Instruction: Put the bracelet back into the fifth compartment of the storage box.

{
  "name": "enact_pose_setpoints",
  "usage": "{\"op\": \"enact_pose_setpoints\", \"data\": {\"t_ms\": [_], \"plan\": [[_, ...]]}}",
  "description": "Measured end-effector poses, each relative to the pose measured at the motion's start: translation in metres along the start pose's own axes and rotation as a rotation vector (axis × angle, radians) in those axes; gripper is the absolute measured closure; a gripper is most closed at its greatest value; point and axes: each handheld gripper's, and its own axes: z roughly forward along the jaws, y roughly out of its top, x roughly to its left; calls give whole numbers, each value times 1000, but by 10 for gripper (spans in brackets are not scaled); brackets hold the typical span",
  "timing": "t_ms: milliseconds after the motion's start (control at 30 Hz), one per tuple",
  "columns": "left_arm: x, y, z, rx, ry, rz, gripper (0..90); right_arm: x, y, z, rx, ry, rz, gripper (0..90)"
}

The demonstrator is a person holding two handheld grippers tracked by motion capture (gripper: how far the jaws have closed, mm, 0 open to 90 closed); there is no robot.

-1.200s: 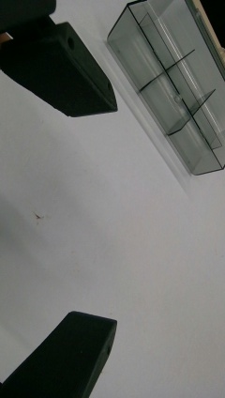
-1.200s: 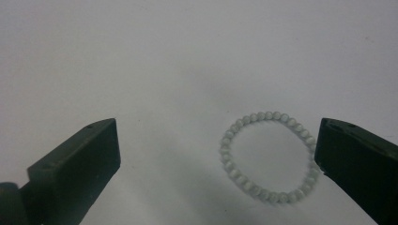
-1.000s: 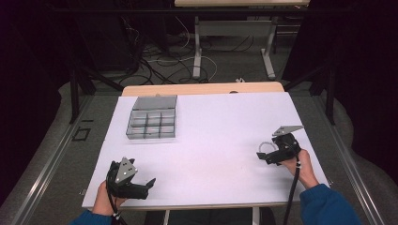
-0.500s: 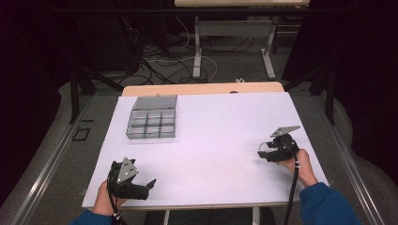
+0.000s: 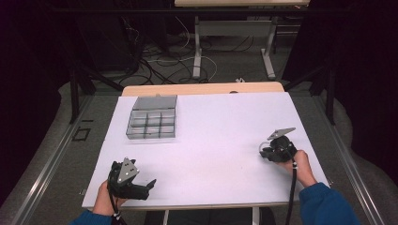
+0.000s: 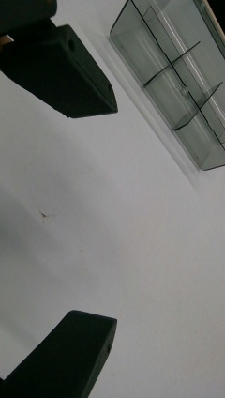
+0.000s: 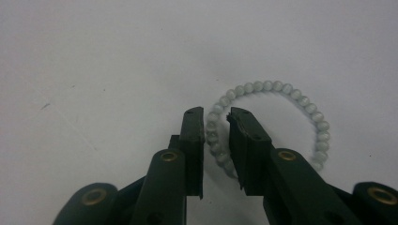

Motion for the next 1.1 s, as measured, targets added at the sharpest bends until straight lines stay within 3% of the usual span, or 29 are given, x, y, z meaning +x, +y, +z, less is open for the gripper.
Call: {"op": "enact_pose_setpoints", "data": {"t_ms": [33, 400, 800, 1100], "plan": [[-1, 0, 1, -5, -9, -15, 9, 0, 0, 0, 0, 0, 3, 781], [-1, -1, 0, -9, -8, -12, 9, -1, -1, 2, -1, 5, 58, 832], [-1, -1, 0, -10, -9, -14, 8, 2, -1, 2, -6, -13, 61, 851], [-1, -1, 0, -10, -9, -14, 8, 1, -2, 2, -15, -17, 37, 854]]}}
